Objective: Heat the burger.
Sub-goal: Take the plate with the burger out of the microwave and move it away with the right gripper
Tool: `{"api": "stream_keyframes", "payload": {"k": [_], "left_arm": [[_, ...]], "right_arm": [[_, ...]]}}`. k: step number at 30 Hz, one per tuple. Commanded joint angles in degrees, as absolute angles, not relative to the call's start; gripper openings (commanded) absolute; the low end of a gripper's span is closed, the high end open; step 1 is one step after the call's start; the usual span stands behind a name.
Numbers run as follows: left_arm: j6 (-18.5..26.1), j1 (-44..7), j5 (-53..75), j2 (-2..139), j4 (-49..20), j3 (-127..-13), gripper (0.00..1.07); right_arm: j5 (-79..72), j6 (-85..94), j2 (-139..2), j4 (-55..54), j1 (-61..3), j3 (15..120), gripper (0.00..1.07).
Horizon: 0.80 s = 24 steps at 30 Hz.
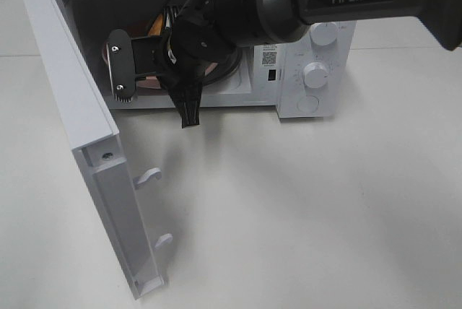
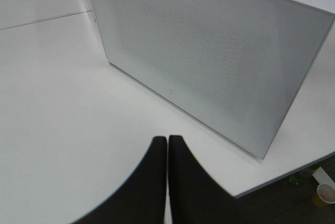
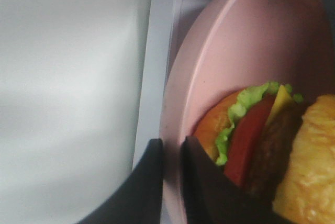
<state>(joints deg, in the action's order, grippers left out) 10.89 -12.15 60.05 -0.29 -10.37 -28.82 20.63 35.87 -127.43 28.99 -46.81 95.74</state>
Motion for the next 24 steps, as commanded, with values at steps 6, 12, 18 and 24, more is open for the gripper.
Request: {"api": "stream_keyframes", "payload": {"k": [6,12,18,24], "left_arm": [[10.6,-12.15,59.47,-1.2,-10.89,-28.65,0.0],[10.6,-12.15,59.47,-1.2,-10.89,-28.65,0.0],[10.6,-12.15,59.47,-1.2,-10.89,-28.65,0.0],[10.6,-12.15,59.47,-1.2,-11.0,-28.65,0.0]], "right_arm": [[22.57,37.76,-125.36,30.02,-47.96,96.26,0.0],[24.58,37.87,-124.68,30.19,-48.59,96.26,0.0],[25.67,39.42,-123.3,29.79,-48.59,96.2,0.0],[25.67,47.78,-120.49,22.63,-48.59,93.97,0.0]]}}
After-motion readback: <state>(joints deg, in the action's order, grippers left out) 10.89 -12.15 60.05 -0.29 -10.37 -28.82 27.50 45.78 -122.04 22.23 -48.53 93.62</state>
